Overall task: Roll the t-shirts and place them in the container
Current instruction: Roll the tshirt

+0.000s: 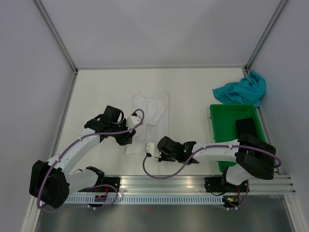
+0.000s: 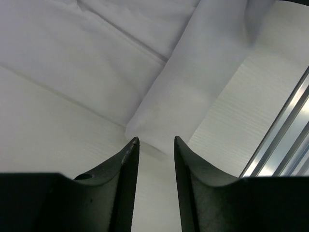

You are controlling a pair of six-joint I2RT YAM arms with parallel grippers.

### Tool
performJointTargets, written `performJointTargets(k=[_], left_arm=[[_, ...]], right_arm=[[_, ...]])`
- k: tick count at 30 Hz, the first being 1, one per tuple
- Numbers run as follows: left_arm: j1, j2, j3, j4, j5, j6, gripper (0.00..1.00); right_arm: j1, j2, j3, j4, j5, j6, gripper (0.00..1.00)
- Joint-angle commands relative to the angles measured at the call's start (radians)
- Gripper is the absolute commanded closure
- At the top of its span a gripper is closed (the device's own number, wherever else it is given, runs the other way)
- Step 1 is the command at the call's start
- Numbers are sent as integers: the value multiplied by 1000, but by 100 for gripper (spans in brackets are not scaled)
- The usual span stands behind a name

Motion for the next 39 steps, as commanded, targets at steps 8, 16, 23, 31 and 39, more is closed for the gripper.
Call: performJointTargets(k=[8,16,23,31,39], left_arm=[[-121,-108,-139,-22,26,249,54],[-149,-77,-207,104,-108,288,50],[-149,-44,-299,256,-154,289,48],[-149,-60,-319,270,-155,269,97],[-146,-139,-209,-97,-73,321,98]], right_arm=[[-133,-110,-36,63,-302,61,92],[-183,-96,-41,105,-363,75,92],[-202,-96,-35,94,-383,67,92],[-214,-105,-36,88,-399,75,92],[-212,-169,-1,39,-517,115,87]])
